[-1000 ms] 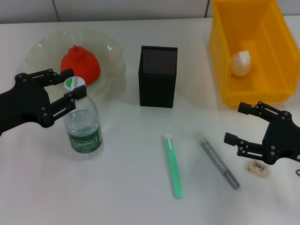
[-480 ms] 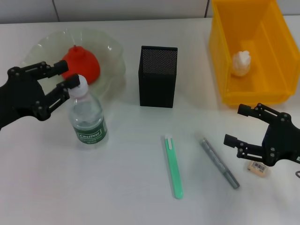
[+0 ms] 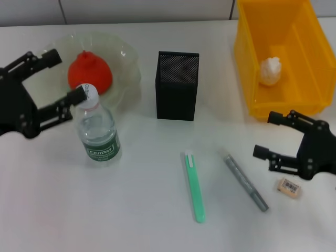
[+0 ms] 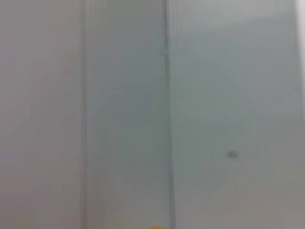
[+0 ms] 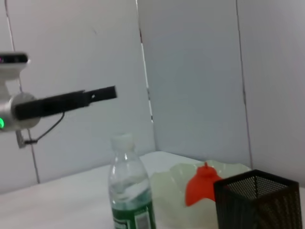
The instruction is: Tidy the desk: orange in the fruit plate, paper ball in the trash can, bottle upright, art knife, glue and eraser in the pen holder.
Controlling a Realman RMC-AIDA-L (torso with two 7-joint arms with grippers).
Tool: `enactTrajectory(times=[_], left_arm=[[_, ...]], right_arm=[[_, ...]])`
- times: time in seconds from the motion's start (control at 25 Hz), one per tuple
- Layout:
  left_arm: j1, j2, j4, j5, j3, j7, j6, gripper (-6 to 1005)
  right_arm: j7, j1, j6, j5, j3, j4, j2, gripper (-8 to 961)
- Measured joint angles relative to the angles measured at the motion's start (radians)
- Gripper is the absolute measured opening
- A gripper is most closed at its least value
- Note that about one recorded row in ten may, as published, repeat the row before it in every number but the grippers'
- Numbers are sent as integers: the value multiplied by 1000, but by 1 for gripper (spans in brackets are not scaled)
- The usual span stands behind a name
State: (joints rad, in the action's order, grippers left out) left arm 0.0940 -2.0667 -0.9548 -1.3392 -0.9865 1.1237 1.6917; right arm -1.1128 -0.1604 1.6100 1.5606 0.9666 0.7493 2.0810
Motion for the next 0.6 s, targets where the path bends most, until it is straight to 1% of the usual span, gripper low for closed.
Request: enactTrajectory(times=[0.04, 0.12, 0.16, 0.2, 0.32, 0.36, 0.4, 0.44, 0.48, 0.52, 0.56, 0.6], left_arm=[[-1, 0, 1, -11, 0, -8, 22, 768], [-4, 0, 4, -38, -5, -28, 41, 775], [-6, 0, 8, -57, -10, -46, 49, 778], [-9, -2, 17, -92, -21, -73, 56, 782], [-9, -4, 84, -178, -75, -165, 61, 792], [0, -4, 160, -206, -101, -244, 61, 795], [0, -4, 160, -206, -101, -244, 61, 799], [10, -4, 232, -223, -114, -319, 58, 802], [10, -4, 232, -223, -114, -319, 58, 802], [15, -4, 266, -229, -118, -353, 56, 802], [25, -3, 313, -239, -120, -386, 49, 802], [25, -3, 313, -239, -120, -386, 49, 802]], right_arm=[[0, 0, 0, 0, 0, 0, 0, 852], [-163, 1, 9, 44, 15, 103, 2, 852], [-330, 1, 13, 101, 56, 227, 5, 852], [-330, 1, 13, 101, 56, 227, 5, 851], [-602, -10, -13, 216, 175, 438, 7, 850], [-677, -20, -28, 255, 209, 494, 7, 849], [-764, -36, -50, 310, 252, 551, 8, 848], [-854, -56, -73, 368, 295, 602, 8, 848], [-928, -79, -90, 417, 335, 643, 8, 847], [-1035, -113, -103, 492, 379, 682, 7, 847], [-1211, -184, -115, 615, 452, 732, 5, 846], [-1211, -184, -115, 615, 452, 732, 5, 846]])
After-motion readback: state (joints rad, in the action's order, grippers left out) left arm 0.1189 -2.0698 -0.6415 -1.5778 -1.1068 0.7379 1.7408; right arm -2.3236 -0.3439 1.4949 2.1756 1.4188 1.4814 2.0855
